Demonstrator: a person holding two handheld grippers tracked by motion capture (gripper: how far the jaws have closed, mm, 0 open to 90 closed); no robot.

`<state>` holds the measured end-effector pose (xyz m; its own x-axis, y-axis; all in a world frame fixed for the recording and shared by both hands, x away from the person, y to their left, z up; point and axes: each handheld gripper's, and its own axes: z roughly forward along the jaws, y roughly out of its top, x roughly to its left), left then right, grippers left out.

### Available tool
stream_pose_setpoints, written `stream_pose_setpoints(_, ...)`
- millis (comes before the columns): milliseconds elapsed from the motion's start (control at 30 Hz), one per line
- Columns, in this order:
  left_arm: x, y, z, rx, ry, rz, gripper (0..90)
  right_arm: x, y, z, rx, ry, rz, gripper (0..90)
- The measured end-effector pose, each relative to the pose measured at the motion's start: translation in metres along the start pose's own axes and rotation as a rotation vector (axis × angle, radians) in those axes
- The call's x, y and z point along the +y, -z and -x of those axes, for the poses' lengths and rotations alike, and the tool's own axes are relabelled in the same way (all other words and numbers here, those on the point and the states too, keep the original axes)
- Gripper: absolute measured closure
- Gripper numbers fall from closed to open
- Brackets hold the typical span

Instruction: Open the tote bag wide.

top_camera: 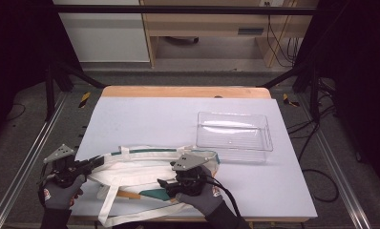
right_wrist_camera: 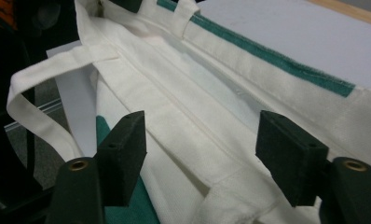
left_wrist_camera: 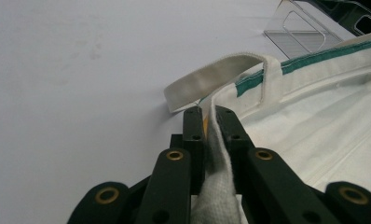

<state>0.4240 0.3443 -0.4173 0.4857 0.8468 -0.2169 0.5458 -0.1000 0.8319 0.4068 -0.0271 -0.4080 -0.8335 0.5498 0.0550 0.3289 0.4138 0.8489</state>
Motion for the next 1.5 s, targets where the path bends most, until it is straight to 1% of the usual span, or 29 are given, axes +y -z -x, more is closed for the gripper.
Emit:
stream_pose_setpoints(67,0.000,0.000,0.000,0.000,0.005,0.003,83.2,-0.003,-0.004,0.000,0.006,-0.002,-0.016,29.7)
stream_pose_setpoints(100,-0.001,0.000,-0.001,-0.006,0.009,0.007,83.1,-0.006,-0.008,-0.001,0.013,-0.002,-0.040,28.1)
stream_pose_setpoints(133,-0.001,0.000,-0.001,-0.011,0.012,0.008,83.1,-0.008,-0.009,-0.002,0.010,0.008,-0.047,27.7)
stream_pose_setpoints(267,-0.001,0.000,-0.002,-0.024,0.020,0.010,83.1,-0.010,-0.012,-0.001,-0.001,0.007,-0.046,28.5)
stream_pose_setpoints(300,-0.001,0.001,-0.002,-0.031,0.025,0.009,83.1,-0.011,-0.014,0.000,-0.006,0.003,-0.047,31.0)
stream_pose_setpoints(400,-0.001,0.000,-0.003,-0.033,0.025,0.007,83.1,-0.011,-0.014,0.001,-0.013,0.004,-0.037,32.0)
stream_pose_setpoints(467,-0.001,0.000,-0.003,-0.034,0.027,0.008,83.1,-0.006,-0.010,0.004,-0.028,-0.007,0.001,31.7)
stream_pose_setpoints(533,-0.001,0.000,-0.003,-0.036,0.025,0.008,83.1,-0.005,-0.011,0.005,-0.039,-0.014,0.008,30.6)
stream_pose_setpoints(567,-0.001,0.000,-0.003,-0.037,0.028,0.009,83.1,-0.005,-0.014,0.006,-0.051,-0.010,0.000,28.9)
stream_pose_setpoints(600,-0.001,0.000,-0.003,-0.037,0.026,0.010,83.1,-0.006,-0.017,0.006,-0.059,-0.005,-0.026,27.7)
stream_pose_setpoints(633,-0.001,0.000,-0.002,-0.040,0.027,0.012,83.1,-0.010,-0.025,0.005,-0.070,0.023,-0.073,26.1)
stream_pose_setpoints(667,-0.001,0.000,-0.002,-0.042,0.028,0.013,83.0,-0.012,-0.028,0.004,-0.076,0.036,-0.092,26.3)
stream_pose_setpoints(733,-0.001,0.000,-0.002,-0.042,0.027,0.013,82.9,-0.014,-0.031,0.002,-0.083,0.046,-0.098,27.1)
stream_pose_setpoints(767,-0.001,0.000,-0.002,-0.040,0.029,0.013,82.9,-0.015,-0.031,0.001,-0.091,0.062,-0.098,34.8)
stream_pose_setpoints(800,-0.001,0.000,-0.002,-0.040,0.029,0.013,82.9,-0.015,-0.031,0.001,-0.091,0.062,-0.098,34.8)
stream_pose_setpoints(833,-0.001,0.000,-0.002,-0.042,0.032,0.014,82.9,-0.015,-0.030,0.000,-0.089,0.064,-0.092,44.1)
stream_pose_setpoints(900,-0.001,0.000,-0.002,-0.043,0.034,0.014,82.8,-0.015,-0.029,0.001,-0.101,0.070,-0.091,52.6)
stream_pose_setpoints(933,-0.001,0.000,-0.002,-0.043,0.034,0.014,82.9,-0.015,-0.029,0.001,-0.101,0.070,-0.091,52.6)
stream_pose_setpoints(967,-0.001,0.000,-0.002,-0.045,0.036,0.013,82.9,-0.015,-0.028,0.001,-0.098,0.064,-0.085,56.3)
stream_pose_setpoints(1000,-0.001,0.000,-0.002,-0.049,0.041,0.015,83.0,-0.014,-0.026,0.003,-0.092,0.048,-0.079,63.3)
stream_pose_setpoints(1067,-0.001,0.000,-0.002,-0.049,0.042,0.015,83.0,-0.014,-0.026,0.004,-0.088,0.040,-0.076,65.4)
stream_pose_setpoints(1100,-0.001,0.001,-0.002,-0.046,0.042,0.015,83.0,-0.013,-0.023,0.005,-0.082,0.027,-0.063,71.2)
stream_pose_setpoints(1233,-0.001,0.002,-0.001,-0.048,0.058,0.036,83.1,-0.010,-0.017,0.004,-0.073,0.021,-0.041,75.9)
stream_pose_setpoints(1267,-0.001,0.003,0.000,-0.047,0.066,0.054,83.2,-0.005,-0.008,0.003,-0.050,0.017,-0.021,77.8)
stream_pose_setpoints(1300,-0.001,0.004,0.001,-0.044,0.065,0.060,83.2,-0.003,-0.005,0.002,-0.040,0.012,-0.018,78.5)
stream_pose_setpoints(1333,-0.001,0.004,0.001,-0.044,0.065,0.060,83.2,-0.002,-0.001,0.001,-0.023,0.008,-0.012,82.2)
stream_pose_setpoints(1367,-0.001,0.005,0.002,-0.029,0.070,0.072,83.2,-0.001,0.002,0.000,0.005,0.000,-0.003,82.9)
stream_pose_setpoints(1433,-0.001,0.005,0.004,-0.022,0.074,0.074,83.2,-0.002,0.006,-0.003,0.040,-0.008,-0.021,83.0)
stream_pose_setpoints(1500,-0.001,0.004,0.005,-0.020,0.075,0.073,83.1,-0.004,0.008,-0.005,0.050,-0.009,-0.030,83.1)
